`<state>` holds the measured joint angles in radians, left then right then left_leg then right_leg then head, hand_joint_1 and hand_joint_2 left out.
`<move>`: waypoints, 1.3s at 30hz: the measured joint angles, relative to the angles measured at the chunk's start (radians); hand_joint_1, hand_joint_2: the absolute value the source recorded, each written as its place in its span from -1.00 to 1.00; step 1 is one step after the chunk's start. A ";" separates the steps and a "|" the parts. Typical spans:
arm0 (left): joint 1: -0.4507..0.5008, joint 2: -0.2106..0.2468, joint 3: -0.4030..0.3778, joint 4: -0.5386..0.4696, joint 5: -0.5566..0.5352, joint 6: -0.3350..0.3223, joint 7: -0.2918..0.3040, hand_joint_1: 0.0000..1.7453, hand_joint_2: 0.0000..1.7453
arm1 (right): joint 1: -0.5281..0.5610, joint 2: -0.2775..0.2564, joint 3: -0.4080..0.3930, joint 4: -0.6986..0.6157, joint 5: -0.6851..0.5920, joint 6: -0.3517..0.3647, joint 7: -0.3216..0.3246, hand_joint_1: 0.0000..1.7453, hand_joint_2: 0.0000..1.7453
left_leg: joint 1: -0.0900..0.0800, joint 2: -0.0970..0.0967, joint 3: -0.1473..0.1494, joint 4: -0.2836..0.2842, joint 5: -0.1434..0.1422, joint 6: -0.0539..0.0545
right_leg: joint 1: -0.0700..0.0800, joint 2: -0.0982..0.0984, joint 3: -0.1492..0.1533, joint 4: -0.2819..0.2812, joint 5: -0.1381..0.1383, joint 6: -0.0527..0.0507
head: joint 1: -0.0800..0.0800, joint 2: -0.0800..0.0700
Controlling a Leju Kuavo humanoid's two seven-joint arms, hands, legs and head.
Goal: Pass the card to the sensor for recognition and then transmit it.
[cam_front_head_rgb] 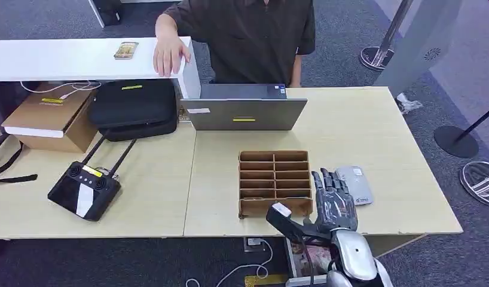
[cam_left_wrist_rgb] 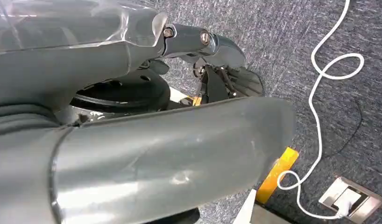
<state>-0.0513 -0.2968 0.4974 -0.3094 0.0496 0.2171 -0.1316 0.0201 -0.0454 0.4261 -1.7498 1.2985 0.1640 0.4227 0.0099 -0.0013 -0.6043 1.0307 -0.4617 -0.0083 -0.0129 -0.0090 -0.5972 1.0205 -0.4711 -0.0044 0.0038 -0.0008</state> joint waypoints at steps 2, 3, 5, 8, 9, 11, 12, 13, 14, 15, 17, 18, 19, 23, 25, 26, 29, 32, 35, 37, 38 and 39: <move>-0.001 0.000 0.000 0.000 -0.005 -0.001 0.000 -1.00 -1.00 | 0.001 0.001 0.000 0.004 0.000 0.000 -0.001 -1.00 1.00 | 0.000 0.000 0.000 0.000 0.000 0.000 | 0.000 0.000 0.000 0.000 0.000 0.000 | 0.000 0.000; -0.002 0.000 0.000 0.000 -0.007 -0.001 0.003 -1.00 -1.00 | 0.002 0.001 0.000 0.007 0.000 0.001 -0.002 -1.00 1.00 | 0.000 0.000 0.000 0.000 0.000 0.000 | 0.000 0.000 0.000 0.000 0.000 0.000 | 0.000 0.000; -0.003 0.000 0.000 0.000 -0.014 -0.001 0.004 -1.00 -1.00 | 0.005 0.001 0.000 0.013 -0.004 0.001 -0.004 -1.00 1.00 | 0.000 0.000 0.000 0.000 0.000 0.000 | 0.000 0.000 0.000 0.000 0.000 0.000 | 0.000 0.000; -0.006 0.000 0.000 0.000 -0.017 -0.001 0.008 -1.00 -1.00 | 0.008 0.001 0.000 0.019 -0.008 0.001 -0.005 -1.00 1.00 | 0.000 0.000 0.000 0.000 0.000 0.000 | 0.000 0.000 0.000 0.000 0.000 0.000 | 0.000 0.000; -0.007 0.001 0.000 0.000 -0.017 -0.002 0.011 -1.00 -1.00 | 0.009 0.001 0.000 0.021 -0.009 0.001 -0.005 -1.00 1.00 | 0.000 0.000 0.000 0.000 0.000 0.000 | 0.000 0.000 0.000 0.000 0.000 0.000 | 0.000 0.000; -0.008 0.001 0.000 0.000 -0.017 -0.003 0.012 -1.00 -1.00 | 0.010 0.001 0.000 0.025 -0.011 0.001 -0.006 -1.00 1.00 | 0.000 0.000 0.000 0.000 0.000 0.000 | 0.000 0.000 0.000 0.000 0.000 0.000 | 0.000 0.000; -0.008 0.001 0.000 0.000 -0.018 -0.004 0.012 -1.00 -1.00 | 0.010 0.001 0.000 0.027 -0.011 0.001 -0.006 -1.00 1.00 | 0.000 0.000 0.000 0.000 0.000 0.000 | 0.000 0.000 0.000 0.000 0.000 0.000 | 0.000 0.000; -0.009 0.001 0.000 0.000 -0.018 -0.004 0.012 -1.00 -1.00 | 0.010 0.001 0.000 0.029 -0.011 0.001 -0.007 -1.00 1.00 | 0.000 0.000 0.000 0.000 0.000 0.000 | 0.000 0.000 0.000 0.000 0.000 0.000 | 0.000 0.000; -0.009 0.001 0.000 0.000 -0.018 -0.004 0.012 -1.00 -1.00 | 0.010 0.001 0.000 0.031 -0.012 0.001 -0.007 -1.00 1.00 | 0.000 0.000 0.000 0.000 0.000 0.000 | 0.000 0.000 0.000 0.000 0.000 0.000 | 0.000 0.000; -0.010 0.001 0.000 0.000 -0.018 -0.004 0.012 -1.00 -1.00 | 0.010 0.001 0.000 0.032 -0.012 0.001 -0.007 -1.00 1.00 | 0.000 0.000 0.000 0.000 0.000 0.000 | 0.000 0.000 0.000 0.000 0.000 0.000 | 0.000 0.000; -0.010 0.001 0.000 0.000 -0.018 -0.004 0.012 -1.00 -1.00 | 0.010 0.001 0.000 0.032 -0.012 0.001 -0.007 -1.00 1.00 | 0.000 0.000 0.000 0.000 0.000 0.000 | 0.000 0.000 0.000 0.000 0.000 0.000 | 0.000 0.000; -0.010 0.001 0.000 0.000 -0.018 -0.004 0.012 -1.00 -1.00 | 0.010 0.001 0.000 0.033 -0.012 0.001 -0.007 -1.00 1.00 | 0.000 0.000 0.000 0.000 0.000 0.000 | 0.000 0.000 0.000 0.000 0.000 0.000 | 0.000 0.000; -0.010 0.001 0.000 0.000 -0.018 -0.004 0.012 -1.00 -1.00 | 0.010 0.001 0.000 0.033 -0.012 0.001 -0.007 -1.00 1.00 | 0.000 0.000 0.000 0.000 0.000 0.000 | 0.000 0.000 0.000 0.000 0.000 0.000 | 0.000 0.000; -0.010 0.001 0.000 0.000 -0.023 -0.005 0.013 -1.00 -1.00 | 0.012 0.001 0.000 0.035 -0.011 0.001 -0.007 -1.00 1.00 | 0.000 0.000 0.000 0.000 0.000 0.000 | 0.000 0.000 0.000 0.000 0.000 0.000 | 0.000 0.000; -0.011 0.001 0.000 0.000 -0.026 -0.005 0.014 -1.00 -1.00 | 0.013 0.002 0.000 0.035 -0.011 0.001 -0.007 -1.00 1.00 | 0.000 0.000 0.000 0.000 0.000 0.000 | 0.000 0.000 0.000 0.000 0.000 0.000 | 0.000 0.000; -0.011 0.002 0.000 0.000 -0.027 -0.005 0.014 -1.00 -1.00 | 0.015 0.004 0.000 0.035 -0.011 0.001 -0.007 -1.00 1.00 | 0.000 0.000 0.000 0.000 0.000 0.000 | 0.000 0.000 0.000 0.000 0.000 0.000 | 0.000 0.000; -0.015 0.002 0.000 0.000 -0.033 -0.005 0.015 -1.00 -1.00 | 0.018 0.008 0.000 0.035 -0.006 0.001 -0.007 -1.00 1.00 | 0.000 0.000 0.000 0.000 0.000 0.000 | 0.000 0.000 0.000 0.000 0.000 0.000 | 0.000 0.000; -0.020 0.002 0.000 0.000 -0.037 -0.005 0.020 -1.00 -1.00 | 0.017 0.014 0.000 0.035 0.003 0.000 -0.013 -1.00 1.00 | 0.000 0.000 0.000 0.000 0.000 0.000 | 0.000 0.000 0.000 0.000 0.000 0.000 | 0.000 0.000; -0.022 0.002 0.000 0.000 -0.042 -0.005 0.021 -1.00 -1.00 | 0.015 0.019 0.000 0.040 0.006 0.000 -0.017 -1.00 1.00 | 0.000 0.000 0.000 0.000 0.000 0.000 | 0.000 0.000 0.000 0.000 0.000 0.000 | 0.000 0.000; -0.023 0.002 0.000 0.000 -0.044 -0.003 0.024 -1.00 -1.00 | 0.014 0.025 0.000 0.046 0.006 0.000 -0.023 -1.00 1.00 | 0.000 0.000 0.000 0.000 0.000 0.000 | 0.000 0.000 0.000 0.000 0.000 0.000 | 0.000 0.000; -0.024 0.002 0.000 0.000 -0.047 -0.001 0.024 -1.00 -1.00 | 0.014 0.028 0.000 0.048 0.006 0.000 -0.024 -1.00 1.00 | 0.000 0.000 0.000 0.000 0.000 0.000 | 0.000 0.000 0.000 0.000 0.000 0.000 | 0.000 0.000; -0.024 0.002 0.000 0.000 -0.047 -0.001 0.024 -1.00 -1.00 | 0.014 0.031 0.000 0.050 0.006 0.000 -0.025 -1.00 1.00 | 0.000 0.000 0.000 0.000 0.000 0.000 | 0.000 0.000 0.000 0.000 0.000 0.000 | 0.000 0.000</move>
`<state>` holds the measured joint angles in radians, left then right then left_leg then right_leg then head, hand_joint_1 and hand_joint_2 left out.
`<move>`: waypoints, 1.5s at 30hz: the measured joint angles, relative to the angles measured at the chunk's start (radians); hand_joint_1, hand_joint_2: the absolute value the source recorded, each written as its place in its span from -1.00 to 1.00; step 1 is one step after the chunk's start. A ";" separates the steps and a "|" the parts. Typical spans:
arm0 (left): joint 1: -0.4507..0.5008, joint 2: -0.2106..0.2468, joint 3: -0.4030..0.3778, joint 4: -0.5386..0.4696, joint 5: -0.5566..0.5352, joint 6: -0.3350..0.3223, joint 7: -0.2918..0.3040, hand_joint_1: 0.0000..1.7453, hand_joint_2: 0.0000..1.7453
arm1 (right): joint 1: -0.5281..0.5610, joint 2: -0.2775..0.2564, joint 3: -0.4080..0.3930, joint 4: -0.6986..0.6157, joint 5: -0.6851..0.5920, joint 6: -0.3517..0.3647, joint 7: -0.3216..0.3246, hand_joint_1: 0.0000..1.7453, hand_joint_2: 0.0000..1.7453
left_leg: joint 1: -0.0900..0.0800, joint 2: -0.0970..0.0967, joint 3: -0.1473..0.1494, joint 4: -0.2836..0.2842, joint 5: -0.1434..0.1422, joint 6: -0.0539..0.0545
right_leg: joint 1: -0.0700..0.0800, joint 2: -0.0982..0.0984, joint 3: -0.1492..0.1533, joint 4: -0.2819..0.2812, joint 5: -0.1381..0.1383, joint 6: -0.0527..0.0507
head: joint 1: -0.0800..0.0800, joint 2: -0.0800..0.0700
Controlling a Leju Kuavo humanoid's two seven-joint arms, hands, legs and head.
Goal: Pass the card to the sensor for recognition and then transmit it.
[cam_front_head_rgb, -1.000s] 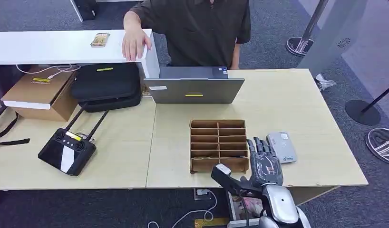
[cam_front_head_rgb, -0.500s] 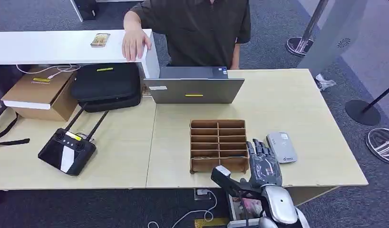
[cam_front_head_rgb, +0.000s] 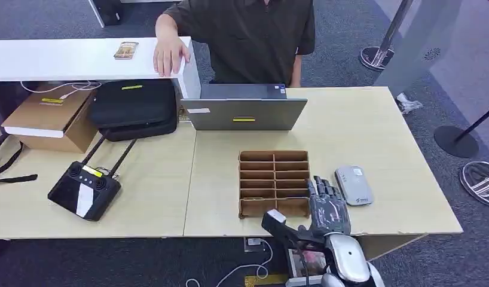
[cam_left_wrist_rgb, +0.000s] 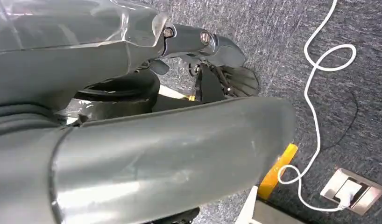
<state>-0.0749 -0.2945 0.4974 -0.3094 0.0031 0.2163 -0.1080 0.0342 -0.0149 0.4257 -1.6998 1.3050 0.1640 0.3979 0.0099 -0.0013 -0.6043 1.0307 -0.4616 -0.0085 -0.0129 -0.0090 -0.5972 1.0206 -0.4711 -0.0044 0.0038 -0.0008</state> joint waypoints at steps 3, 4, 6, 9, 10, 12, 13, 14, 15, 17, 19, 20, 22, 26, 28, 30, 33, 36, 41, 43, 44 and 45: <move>0.000 0.000 0.000 0.000 0.000 0.000 0.000 -1.00 -1.00 | 0.000 0.006 0.000 0.005 0.000 0.000 -0.003 -1.00 1.00 | 0.000 0.000 0.000 0.000 0.000 0.000 | 0.000 0.000 0.000 0.000 0.000 0.000 | 0.000 0.000; 0.000 0.000 0.000 0.000 0.000 0.000 0.000 -1.00 -1.00 | 0.000 0.008 0.000 0.007 0.000 0.000 -0.005 -1.00 1.00 | 0.000 0.000 0.000 0.000 0.000 0.000 | 0.000 0.000 0.000 0.000 0.000 0.000 | 0.000 0.000; 0.000 0.000 0.000 0.000 0.000 0.002 0.000 -1.00 -1.00 | -0.001 0.011 0.000 0.009 0.000 0.000 -0.007 -1.00 1.00 | 0.000 0.000 0.000 0.000 0.000 0.000 | 0.000 0.000 0.000 0.000 0.000 0.000 | 0.000 0.000; 0.000 0.000 0.000 0.000 -0.003 0.003 0.000 -1.00 -1.00 | -0.001 0.017 0.000 0.014 0.003 0.000 -0.010 -1.00 1.00 | 0.000 0.000 0.000 0.000 0.000 0.000 | 0.000 0.000 0.000 0.000 0.000 0.000 | 0.000 0.000; 0.000 0.000 0.000 0.000 -0.005 0.003 0.000 -1.00 -1.00 | -0.001 0.019 0.000 0.015 0.003 0.000 -0.011 -1.00 1.00 | 0.000 0.000 0.000 0.000 0.000 0.000 | 0.000 0.000 0.000 0.000 0.000 0.000 | 0.000 0.000; 0.000 0.000 0.000 0.000 -0.009 0.003 0.000 -1.00 -1.00 | -0.001 0.023 0.000 0.016 0.004 0.000 -0.012 -1.00 1.00 | 0.000 0.000 0.000 0.000 0.000 0.000 | 0.000 0.000 0.000 0.000 0.000 0.000 | 0.000 0.000; 0.000 0.000 0.000 0.000 -0.012 0.003 0.002 -1.00 -1.00 | -0.001 0.026 0.000 0.018 0.004 0.000 -0.013 -1.00 1.00 | 0.000 0.000 0.000 0.000 0.000 0.000 | 0.000 0.000 0.000 0.000 0.000 0.000 | 0.000 0.000; 0.000 0.000 0.000 0.000 -0.013 0.003 0.004 -1.00 -1.00 | -0.001 0.027 0.000 0.019 0.005 -0.001 -0.014 -1.00 1.00 | 0.000 0.000 0.000 0.000 0.000 0.000 | 0.000 0.000 0.000 0.000 0.000 0.000 | 0.000 0.000; 0.000 0.000 0.000 0.000 -0.018 0.005 0.006 -1.00 -1.00 | -0.001 0.030 0.000 0.021 0.006 -0.004 -0.017 -1.00 1.00 | 0.000 0.000 0.000 0.000 0.000 0.000 | 0.000 0.000 0.000 0.000 0.000 0.000 | 0.000 0.000; 0.000 0.000 0.000 0.000 -0.025 0.008 0.008 -1.00 -1.00 | -0.003 0.034 0.000 0.026 0.009 -0.011 -0.021 -1.00 1.00 | 0.000 0.000 0.000 0.000 0.000 0.000 | 0.000 0.000 0.000 0.000 0.000 0.000 | 0.000 0.000; -0.001 0.000 0.000 0.000 -0.031 0.016 0.008 -1.00 -1.00 | -0.005 0.039 -0.002 0.032 0.015 -0.021 -0.022 -1.00 1.00 | 0.000 0.000 0.000 0.000 0.000 0.000 | 0.000 0.000 0.000 0.000 0.000 0.000 | 0.000 0.000; -0.001 0.000 0.000 0.000 -0.033 0.019 0.008 -1.00 -1.00 | -0.009 0.042 -0.005 0.034 0.016 -0.025 -0.022 -1.00 1.00 | 0.000 0.000 0.000 0.000 0.000 0.000 | 0.000 0.000 0.000 0.000 0.000 0.000 | 0.000 0.000; -0.001 0.000 0.000 0.000 -0.035 0.024 0.008 -1.00 -1.00 | -0.015 0.046 -0.008 0.040 0.021 -0.037 -0.023 -1.00 1.00 | 0.000 0.000 0.000 0.000 0.000 0.000 | 0.000 0.000 0.000 0.000 0.000 0.000 | 0.000 0.000; -0.001 0.000 0.000 0.000 -0.040 0.027 0.008 -1.00 -1.00 | -0.025 0.054 -0.019 0.050 0.027 -0.047 -0.024 -1.00 1.00 | 0.000 0.000 0.000 0.000 0.000 0.000 | 0.000 0.000 0.000 0.000 0.000 0.000 | 0.000 0.000; -0.001 0.000 0.000 0.000 -0.041 0.027 0.008 -1.00 -1.00 | -0.029 0.056 -0.026 0.055 0.028 -0.051 -0.024 -1.00 1.00 | 0.000 0.000 0.000 0.000 0.000 0.000 | 0.000 0.000 0.000 0.000 0.000 0.000 | 0.000 0.000; -0.001 0.000 0.000 0.000 -0.042 0.027 0.008 -1.00 -1.00 | -0.030 0.059 -0.031 0.060 0.027 -0.054 -0.024 -1.00 1.00 | 0.000 0.000 0.000 0.000 0.000 0.000 | 0.000 0.000 0.000 0.000 0.000 0.000 | 0.000 0.000; -0.001 0.000 0.000 0.000 -0.043 0.027 0.009 -1.00 -1.00 | -0.031 0.060 -0.035 0.063 0.027 -0.055 -0.024 -1.00 1.00 | 0.000 0.000 0.000 0.000 0.000 0.000 | 0.000 0.000 0.000 0.000 0.000 0.000 | 0.000 0.000; -0.002 -0.001 0.000 0.000 -0.045 0.027 0.011 -1.00 -1.00 | -0.031 0.059 -0.039 0.065 0.027 -0.056 -0.024 -1.00 1.00 | 0.000 0.000 0.000 0.000 0.000 0.000 | 0.000 0.000 0.000 0.000 0.000 0.000 | 0.000 0.000; -0.002 -0.001 0.000 0.000 -0.048 0.029 0.011 -1.00 -1.00 | -0.030 0.060 -0.046 0.065 0.027 -0.056 -0.024 -1.00 1.00 | 0.000 0.000 0.000 0.000 0.000 0.000 | 0.000 0.000 0.000 0.000 0.000 0.000 | 0.000 0.000; -0.002 -0.001 0.000 0.000 -0.049 0.032 0.011 -1.00 -1.00 | -0.031 0.062 -0.048 0.067 0.024 -0.056 -0.026 -1.00 1.00 | 0.000 0.000 0.000 0.000 0.000 0.000 | 0.000 0.000 0.000 0.000 0.000 0.000 | 0.000 0.000; -0.002 -0.001 0.000 0.000 -0.050 0.033 0.011 -1.00 -1.00 | -0.033 0.063 -0.048 0.071 0.024 -0.056 -0.029 -1.00 1.00 | 0.000 0.000 0.000 0.000 0.000 0.000 | 0.000 0.000 0.000 0.000 0.000 0.000 | 0.000 0.000; -0.003 -0.001 0.000 0.000 -0.051 0.033 0.011 -1.00 -1.00 | -0.034 0.064 -0.048 0.075 0.022 -0.055 -0.034 -1.00 1.00 | 0.000 0.000 0.000 0.000 0.000 0.000 | 0.000 0.000 0.000 0.000 0.000 0.000 | 0.000 0.000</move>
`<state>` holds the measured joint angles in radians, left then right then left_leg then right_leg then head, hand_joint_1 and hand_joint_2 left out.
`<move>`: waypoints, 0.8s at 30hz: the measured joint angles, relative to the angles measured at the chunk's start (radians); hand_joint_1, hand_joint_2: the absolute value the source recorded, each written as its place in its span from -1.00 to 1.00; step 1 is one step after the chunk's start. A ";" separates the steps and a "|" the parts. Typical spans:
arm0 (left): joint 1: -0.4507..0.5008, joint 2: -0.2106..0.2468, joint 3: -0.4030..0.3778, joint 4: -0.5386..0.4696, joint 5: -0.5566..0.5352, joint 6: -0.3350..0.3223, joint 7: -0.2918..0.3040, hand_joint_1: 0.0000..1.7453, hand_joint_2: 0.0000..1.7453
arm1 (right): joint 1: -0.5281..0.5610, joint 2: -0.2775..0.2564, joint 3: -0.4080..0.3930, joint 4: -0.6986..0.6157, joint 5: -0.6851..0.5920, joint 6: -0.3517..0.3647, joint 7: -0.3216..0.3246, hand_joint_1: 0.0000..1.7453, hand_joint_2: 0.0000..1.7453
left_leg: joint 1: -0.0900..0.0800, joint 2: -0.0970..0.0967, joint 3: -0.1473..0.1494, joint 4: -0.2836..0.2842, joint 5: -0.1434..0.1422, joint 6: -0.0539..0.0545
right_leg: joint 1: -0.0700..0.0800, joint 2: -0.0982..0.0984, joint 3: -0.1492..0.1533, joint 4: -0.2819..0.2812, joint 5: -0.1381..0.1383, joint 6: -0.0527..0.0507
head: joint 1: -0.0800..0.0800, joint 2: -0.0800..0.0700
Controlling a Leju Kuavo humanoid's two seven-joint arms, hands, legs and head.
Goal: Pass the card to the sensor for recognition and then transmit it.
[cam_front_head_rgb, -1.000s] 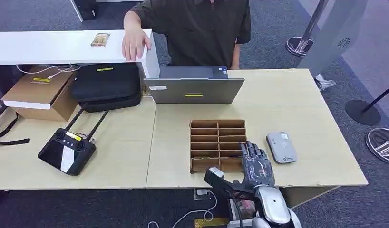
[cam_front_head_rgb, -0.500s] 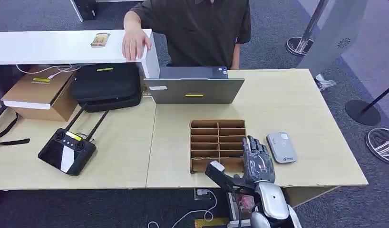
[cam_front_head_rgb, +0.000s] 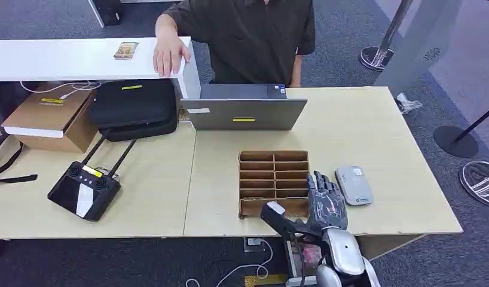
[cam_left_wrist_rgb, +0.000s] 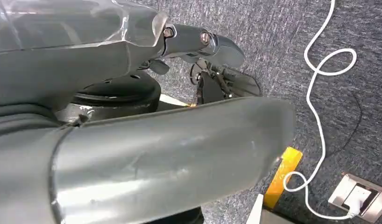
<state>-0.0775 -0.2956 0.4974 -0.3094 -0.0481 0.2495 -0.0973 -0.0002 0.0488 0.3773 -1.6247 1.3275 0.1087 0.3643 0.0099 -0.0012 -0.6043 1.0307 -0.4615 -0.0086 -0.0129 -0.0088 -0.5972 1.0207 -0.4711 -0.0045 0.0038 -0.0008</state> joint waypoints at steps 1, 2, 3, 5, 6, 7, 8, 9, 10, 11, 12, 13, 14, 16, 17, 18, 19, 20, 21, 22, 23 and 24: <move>0.000 0.000 0.000 0.000 -0.002 0.000 0.000 -1.00 -1.00 | -0.004 0.001 -0.001 0.007 -0.001 -0.001 -0.004 -1.00 1.00 | 0.000 0.000 0.000 0.000 0.000 0.000 | 0.000 0.000 0.000 0.000 0.000 0.000 | 0.000 0.000; 0.000 0.000 0.000 0.000 -0.003 0.000 0.000 -1.00 -1.00 | -0.010 0.002 -0.001 0.014 -0.002 -0.001 -0.009 -1.00 1.00 | 0.000 0.000 0.000 0.000 0.000 0.000 | 0.000 0.000 0.000 0.000 0.000 0.000 | 0.000 0.000; -0.001 0.000 0.000 0.000 -0.004 0.000 0.000 -1.00 -1.00 | -0.016 0.002 -0.002 0.020 -0.003 -0.002 -0.010 -1.00 1.00 | 0.000 0.000 0.000 0.000 0.000 0.000 | 0.000 0.000 0.000 0.000 0.000 0.000 | 0.000 0.000; -0.001 0.000 0.000 0.000 -0.005 0.000 0.000 -1.00 -1.00 | -0.029 0.002 -0.003 0.036 -0.005 -0.005 -0.017 -1.00 1.00 | 0.000 0.000 0.000 0.000 0.000 0.000 | 0.000 0.000 0.000 0.000 0.000 0.000 | 0.000 0.000; -0.001 0.000 0.000 0.000 -0.005 0.001 0.000 -1.00 -1.00 | -0.034 0.002 -0.003 0.041 -0.005 -0.006 -0.021 -1.00 1.00 | 0.000 0.000 0.000 0.000 0.000 0.000 | 0.000 0.000 0.000 0.000 0.000 0.000 | 0.000 0.000; -0.001 0.000 0.000 0.000 -0.006 0.001 0.000 -1.00 -1.00 | -0.039 0.002 -0.003 0.048 -0.004 -0.009 -0.024 -1.00 1.00 | 0.000 0.000 0.000 0.000 0.000 0.000 | 0.000 0.000 0.000 0.000 0.000 0.000 | 0.000 0.000; -0.002 0.000 0.000 0.000 -0.006 0.001 0.000 -1.00 -1.00 | -0.044 0.002 -0.003 0.053 -0.003 -0.011 -0.027 -1.00 1.00 | 0.000 0.000 0.000 0.000 0.000 0.000 | 0.000 0.000 0.000 0.000 0.000 0.000 | 0.000 0.000; -0.002 0.000 0.000 0.000 -0.006 0.001 0.000 -1.00 -1.00 | -0.047 0.002 -0.004 0.058 -0.001 -0.012 -0.029 -1.00 1.00 | 0.000 0.000 0.000 0.000 0.000 0.000 | 0.000 0.000 0.000 0.000 0.000 0.000 | 0.000 0.000; -0.001 0.000 0.000 0.000 -0.007 0.001 0.000 -1.00 -1.00 | -0.052 0.002 -0.006 0.064 0.002 -0.012 -0.031 -1.00 1.00 | 0.000 0.000 0.000 0.000 0.000 0.000 | 0.000 0.000 0.000 0.000 0.000 0.000 | 0.000 0.000; -0.001 0.000 0.000 0.000 -0.007 0.001 0.000 -1.00 -1.00 | -0.055 0.002 -0.008 0.070 0.003 -0.012 -0.032 -1.00 1.00 | 0.000 0.000 0.000 0.000 0.000 0.000 | 0.000 0.000 0.000 0.000 0.000 0.000 | 0.000 0.000; -0.002 0.000 0.000 0.000 -0.007 0.001 0.000 -1.00 -1.00 | -0.059 0.002 -0.008 0.075 0.005 -0.012 -0.033 -1.00 1.00 | 0.000 0.000 0.000 0.000 0.000 0.000 | 0.000 0.000 0.000 0.000 0.000 0.000 | 0.000 0.000; -0.002 0.000 0.000 0.000 -0.007 0.001 0.000 -1.00 -1.00 | -0.062 0.002 -0.009 0.079 0.005 -0.013 -0.034 -1.00 1.00 | 0.000 0.000 0.000 0.000 0.000 0.000 | 0.000 0.000 0.000 0.000 0.000 0.000 | 0.000 0.000; -0.002 0.000 0.000 0.000 -0.007 0.001 0.000 -1.00 -1.00 | -0.066 0.002 -0.010 0.085 0.006 -0.013 -0.036 -1.00 1.00 | 0.000 0.000 0.000 0.000 0.000 0.000 | 0.000 0.000 0.000 0.000 0.000 0.000 | 0.000 0.000; -0.002 0.000 0.000 0.000 -0.007 0.001 0.000 -1.00 -1.00 | -0.071 0.002 -0.014 0.093 0.008 -0.014 -0.039 -1.00 1.00 | 0.000 0.000 0.000 0.000 0.000 0.000 | 0.000 0.000 0.000 0.000 0.000 0.000 | 0.000 0.000; -0.002 0.000 0.000 0.000 -0.006 0.001 0.000 -1.00 -1.00 | -0.073 0.002 -0.016 0.096 0.008 -0.014 -0.039 -1.00 1.00 | 0.000 0.000 0.000 0.000 0.000 0.000 | 0.000 0.000 0.000 0.000 0.000 0.000 | 0.000 0.000; -0.002 0.000 0.000 0.000 -0.006 0.001 0.000 -1.00 -1.00 | -0.075 0.002 -0.018 0.100 0.009 -0.014 -0.039 -1.00 1.00 | 0.000 0.000 0.000 0.000 0.000 0.000 | 0.000 0.000 0.000 0.000 0.000 0.000 | 0.000 0.000; -0.002 0.000 0.000 0.000 -0.006 0.001 0.000 -1.00 -1.00 | -0.077 0.002 -0.019 0.103 0.010 -0.015 -0.039 -1.00 1.00 | 0.000 0.000 0.000 0.000 0.000 0.000 | 0.000 0.000 0.000 0.000 0.000 0.000 | 0.000 0.000; -0.002 0.000 0.000 0.000 -0.006 0.001 -0.001 -1.00 -1.00 | -0.079 0.002 -0.021 0.106 0.010 -0.015 -0.041 -1.00 1.00 | 0.000 0.000 0.000 0.000 0.000 0.000 | 0.000 0.000 0.000 0.000 0.000 0.000 | 0.000 0.000; -0.002 0.000 0.000 0.000 -0.006 0.001 -0.002 -1.00 -1.00 | -0.080 0.002 -0.024 0.108 0.010 -0.015 -0.042 -1.00 1.00 | 0.000 0.000 0.000 0.000 0.000 0.000 | 0.000 0.000 0.000 0.000 0.000 0.000 | 0.000 0.000; -0.002 0.000 0.000 0.000 -0.006 0.001 -0.002 -1.00 -1.00 | -0.080 0.001 -0.026 0.110 0.012 -0.015 -0.042 -1.00 1.00 | 0.000 0.000 0.000 0.000 0.000 0.000 | 0.000 0.000 0.000 0.000 0.000 0.000 | 0.000 0.000; -0.002 0.000 0.000 0.000 -0.007 0.001 -0.002 -1.00 -1.00 | -0.080 0.000 -0.027 0.112 0.013 -0.015 -0.043 -1.00 1.00 | 0.000 0.000 0.000 0.000 0.000 0.000 | 0.000 0.000 0.000 0.000 0.000 0.000 | 0.000 0.000; -0.002 0.000 0.000 0.000 -0.007 0.001 -0.002 -1.00 -1.00 | -0.080 -0.001 -0.029 0.114 0.014 -0.015 -0.044 -1.00 1.00 | 0.000 0.000 0.000 0.000 0.000 0.000 | 0.000 0.000 0.000 0.000 0.000 0.000 | 0.000 0.000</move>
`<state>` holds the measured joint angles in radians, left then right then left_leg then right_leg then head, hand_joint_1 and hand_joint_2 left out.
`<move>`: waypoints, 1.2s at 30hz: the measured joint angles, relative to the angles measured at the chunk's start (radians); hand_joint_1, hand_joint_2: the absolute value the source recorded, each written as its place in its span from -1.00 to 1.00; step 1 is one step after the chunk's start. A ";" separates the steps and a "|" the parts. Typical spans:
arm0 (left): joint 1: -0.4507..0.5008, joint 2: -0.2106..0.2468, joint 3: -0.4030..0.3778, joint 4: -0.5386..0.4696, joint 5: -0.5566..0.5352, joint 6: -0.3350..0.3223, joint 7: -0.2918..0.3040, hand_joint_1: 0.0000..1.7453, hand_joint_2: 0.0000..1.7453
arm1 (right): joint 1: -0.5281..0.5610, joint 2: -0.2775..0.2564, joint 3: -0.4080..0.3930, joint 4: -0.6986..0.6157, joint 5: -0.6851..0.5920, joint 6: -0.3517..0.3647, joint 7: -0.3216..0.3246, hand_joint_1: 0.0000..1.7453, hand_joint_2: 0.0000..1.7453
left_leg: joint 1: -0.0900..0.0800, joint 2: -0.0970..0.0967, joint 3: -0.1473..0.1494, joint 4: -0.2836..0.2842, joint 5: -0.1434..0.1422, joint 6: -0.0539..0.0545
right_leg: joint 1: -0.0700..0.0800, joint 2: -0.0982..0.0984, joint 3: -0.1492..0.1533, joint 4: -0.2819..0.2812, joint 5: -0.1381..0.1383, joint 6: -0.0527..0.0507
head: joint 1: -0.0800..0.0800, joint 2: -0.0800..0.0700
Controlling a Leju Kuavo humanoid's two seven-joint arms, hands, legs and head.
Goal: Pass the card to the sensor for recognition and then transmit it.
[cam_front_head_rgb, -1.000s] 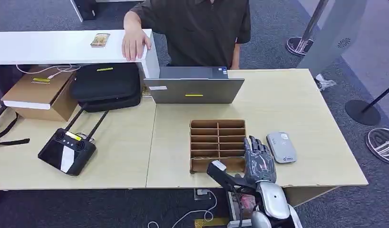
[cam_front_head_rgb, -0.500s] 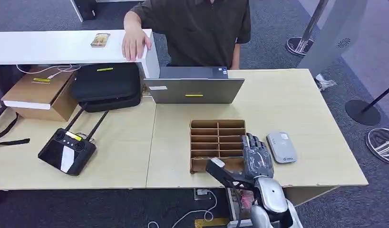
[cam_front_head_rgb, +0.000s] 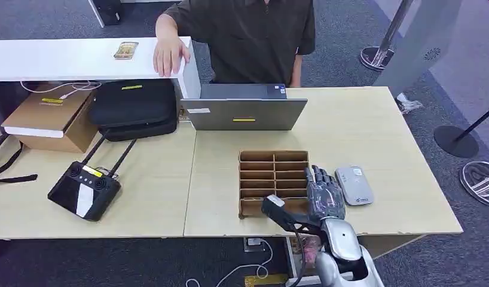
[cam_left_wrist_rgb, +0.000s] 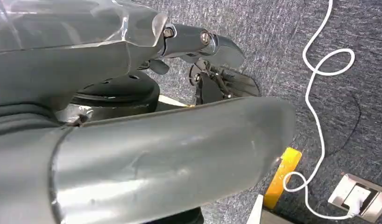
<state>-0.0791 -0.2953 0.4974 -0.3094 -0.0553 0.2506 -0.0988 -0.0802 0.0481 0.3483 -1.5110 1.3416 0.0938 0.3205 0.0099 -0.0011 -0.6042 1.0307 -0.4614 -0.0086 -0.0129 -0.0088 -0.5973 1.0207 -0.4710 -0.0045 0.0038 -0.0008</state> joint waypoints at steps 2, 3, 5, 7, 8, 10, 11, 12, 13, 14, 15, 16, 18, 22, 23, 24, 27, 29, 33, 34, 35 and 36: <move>0.000 0.000 0.000 0.000 0.000 0.002 0.000 -1.00 -1.00 | 0.000 -0.005 -0.004 0.003 0.007 0.000 -0.002 -1.00 1.00 | 0.000 0.000 0.000 0.000 0.000 0.000 | 0.000 0.000 0.000 0.000 0.000 0.000 | 0.000 0.000; 0.001 0.001 0.000 0.000 -0.001 0.002 0.000 -1.00 -1.00 | 0.001 -0.008 -0.005 0.004 0.010 0.000 -0.002 -1.00 1.00 | 0.000 0.000 0.000 0.000 0.000 0.000 | 0.000 0.000 0.000 0.000 0.000 0.000 | 0.000 0.000; 0.002 0.005 0.000 0.005 -0.002 0.003 0.008 -1.00 -1.00 | 0.002 -0.014 -0.010 0.004 0.013 0.000 -0.007 -1.00 1.00 | 0.000 0.000 0.000 0.000 0.000 0.000 | 0.000 0.000 0.000 0.000 0.000 0.000 | 0.000 0.000; 0.007 0.011 0.000 0.014 -0.005 0.001 0.011 -1.00 -1.00 | 0.007 -0.021 -0.017 0.003 0.016 0.000 -0.008 -1.00 1.00 | 0.000 0.000 0.000 0.000 0.000 0.000 | 0.000 0.000 0.000 0.000 0.000 0.000 | 0.000 0.000; 0.010 0.018 0.000 0.020 -0.008 -0.001 0.018 -1.00 -1.00 | 0.012 -0.026 -0.021 0.001 0.017 -0.001 -0.009 -1.00 1.00 | 0.000 0.000 0.000 0.000 0.000 0.000 | 0.000 0.000 0.000 0.000 0.000 0.000 | 0.000 0.000; 0.017 0.027 0.000 0.034 -0.014 -0.008 0.031 -1.00 -1.00 | 0.021 -0.036 -0.028 -0.003 0.018 -0.001 -0.010 -0.62 1.00 | 0.000 0.000 0.000 0.000 0.000 0.000 | 0.000 0.000 0.000 0.000 0.000 0.000 | 0.000 0.000; 0.020 0.034 0.000 0.039 -0.019 -0.011 0.038 -1.00 -1.00 | 0.026 -0.040 -0.031 -0.007 0.020 -0.002 -0.010 0.64 1.00 | 0.000 0.000 0.000 0.000 0.000 0.000 | 0.000 0.000 0.000 0.000 0.000 0.000 | 0.000 0.000; 0.023 0.038 0.000 0.044 -0.022 -0.016 0.045 -1.00 -1.00 | 0.030 -0.044 -0.036 -0.012 0.020 -0.002 -0.010 0.64 1.00 | 0.000 0.000 0.000 0.000 0.000 0.000 | 0.000 0.000 0.000 0.000 0.000 0.000 | 0.000 0.000; 0.025 0.043 0.000 0.049 -0.026 -0.019 0.052 -1.00 -1.00 | 0.035 -0.046 -0.040 -0.016 0.020 -0.003 -0.012 1.00 1.00 | 0.000 0.000 0.000 0.000 0.000 0.000 | 0.000 0.000 0.000 0.000 0.000 0.000 | 0.000 0.000; 0.026 0.048 0.000 0.053 -0.027 -0.019 0.061 -1.00 -1.00 | 0.039 -0.048 -0.045 -0.021 0.020 -0.003 -0.014 1.00 1.00 | 0.000 0.000 0.000 0.000 0.000 0.000 | 0.000 0.000 0.000 0.000 0.000 0.000 | 0.000 0.000; 0.027 0.052 0.000 0.057 -0.030 -0.020 0.066 -1.00 -1.00 | 0.043 -0.050 -0.048 -0.025 0.021 -0.005 -0.015 1.00 1.00 | 0.000 0.000 0.000 0.000 0.000 0.000 | 0.000 0.000 0.000 0.000 0.000 0.000 | 0.000 0.000; 0.028 0.056 0.000 0.060 -0.034 -0.021 0.073 -1.00 -1.00 | 0.046 -0.052 -0.050 -0.028 0.023 -0.006 -0.016 1.00 1.00 | 0.000 0.000 0.000 0.000 0.000 0.000 | 0.000 0.000 0.000 0.000 0.000 0.000 | 0.000 0.000; 0.029 0.065 0.000 0.067 -0.040 -0.022 0.089 -1.00 -1.00 | 0.055 -0.056 -0.056 -0.036 0.024 -0.008 -0.016 1.00 1.00 | 0.000 0.000 0.000 0.000 0.000 0.000 | 0.000 0.000 0.000 0.000 0.000 0.000 | 0.000 0.000; 0.038 0.076 0.000 0.077 -0.047 -0.023 0.116 -1.00 -1.00 | 0.073 -0.060 -0.063 -0.055 0.029 -0.013 -0.017 0.92 1.00 | 0.000 0.000 0.000 0.000 0.000 0.000 | 0.000 0.000 0.000 0.000 0.000 0.000 | 0.000 0.000; 0.040 0.079 0.000 0.080 -0.047 -0.023 0.118 -1.00 -1.00 | 0.080 -0.062 -0.066 -0.061 0.029 -0.014 -0.018 0.80 1.00 | 0.000 0.000 0.000 0.000 0.000 0.000 | 0.000 0.000 0.000 0.000 0.000 0.000 | 0.000 0.000; 0.042 0.082 0.000 0.082 -0.047 -0.024 0.123 -1.00 -1.00 | 0.086 -0.063 -0.068 -0.067 0.030 -0.015 -0.018 0.80 1.00 | 0.000 0.000 0.000 0.000 0.000 0.000 | 0.000 0.000 0.000 0.000 0.000 0.000 | 0.000 0.000; 0.043 0.086 0.000 0.085 -0.047 -0.029 0.129 -1.00 -1.00 | 0.096 -0.064 -0.071 -0.079 0.030 -0.015 -0.019 0.76 1.00 | 0.000 0.000 0.000 0.000 0.000 0.000 | 0.000 0.000 0.000 0.000 0.000 0.000 | 0.000 0.000; 0.043 0.089 0.000 0.086 -0.046 -0.032 0.135 -1.00 -1.00 | 0.100 -0.064 -0.071 -0.083 0.031 -0.014 -0.021 0.48 1.00 | 0.000 0.000 0.000 0.000 0.000 0.000 | 0.000 0.000 0.000 0.000 0.000 0.000 | 0.000 0.000; 0.043 0.092 0.000 0.088 -0.041 -0.034 0.138 -1.00 -1.00 | 0.099 -0.064 -0.072 -0.083 0.031 -0.013 -0.031 -1.00 1.00 | 0.000 0.000 0.000 0.000 0.000 0.000 | 0.000 0.000 0.000 0.000 0.000 0.000 | 0.000 0.000; 0.043 0.093 0.000 0.089 -0.040 -0.034 0.138 -1.00 -1.00 | 0.099 -0.064 -0.072 -0.083 0.031 -0.011 -0.031 -1.00 1.00 | 0.000 0.000 0.000 0.000 0.000 0.000 | 0.000 0.000 0.000 0.000 0.000 0.000 | 0.000 0.000; 0.043 0.093 0.000 0.089 -0.038 -0.034 0.138 -1.00 -1.00 | 0.099 -0.064 -0.072 -0.083 0.031 -0.010 -0.034 -1.00 1.00 | 0.000 0.000 0.000 0.000 0.000 0.000 | 0.000 0.000 0.000 0.000 0.000 0.000 | 0.000 0.000; 0.043 0.093 0.000 0.089 -0.037 -0.034 0.138 -1.00 -1.00 | 0.098 -0.064 -0.072 -0.083 0.031 -0.010 -0.035 -1.00 1.00 | 0.000 0.000 0.000 0.000 0.000 0.000 | 0.000 0.000 0.000 0.000 0.000 0.000 | 0.000 0.000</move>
<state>-0.0363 -0.2022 0.4974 -0.2201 -0.0923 0.2167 0.0389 0.0181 -0.0160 0.2766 -1.5938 1.3729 0.0839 0.2853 0.0100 -0.0009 -0.6044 1.0307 -0.4616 -0.0087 -0.0129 -0.0087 -0.5973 1.0207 -0.4711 -0.0045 0.0038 -0.0008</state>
